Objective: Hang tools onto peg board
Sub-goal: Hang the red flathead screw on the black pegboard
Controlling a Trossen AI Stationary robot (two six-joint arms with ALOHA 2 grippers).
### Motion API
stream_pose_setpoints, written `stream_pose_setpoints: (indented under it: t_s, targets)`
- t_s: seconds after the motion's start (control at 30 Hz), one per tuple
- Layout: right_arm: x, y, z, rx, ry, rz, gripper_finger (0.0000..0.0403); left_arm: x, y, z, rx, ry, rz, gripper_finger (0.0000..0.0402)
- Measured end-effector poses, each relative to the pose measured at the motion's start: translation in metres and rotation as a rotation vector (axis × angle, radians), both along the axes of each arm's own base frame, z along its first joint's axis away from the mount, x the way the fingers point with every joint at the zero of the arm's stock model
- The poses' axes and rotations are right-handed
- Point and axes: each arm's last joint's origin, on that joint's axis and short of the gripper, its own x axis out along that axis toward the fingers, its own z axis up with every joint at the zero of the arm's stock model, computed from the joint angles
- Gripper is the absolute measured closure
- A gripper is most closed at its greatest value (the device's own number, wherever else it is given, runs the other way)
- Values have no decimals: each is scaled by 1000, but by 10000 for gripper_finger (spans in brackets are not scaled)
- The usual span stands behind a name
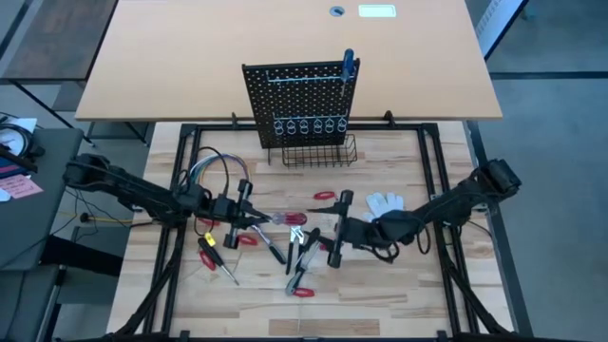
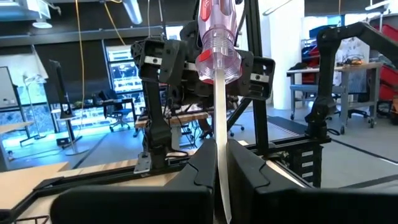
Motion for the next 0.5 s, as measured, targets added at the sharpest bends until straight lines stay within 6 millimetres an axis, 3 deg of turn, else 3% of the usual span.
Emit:
stream_pose_setpoints:
  t_s: [0.3,0.5]
  targets:
    - [20,-2,27,-40,12,52,151,0,1,-1,6,10,48,391]
    - [28,0,45,-2,58,61,222,0,1,-1,8,11,49,390]
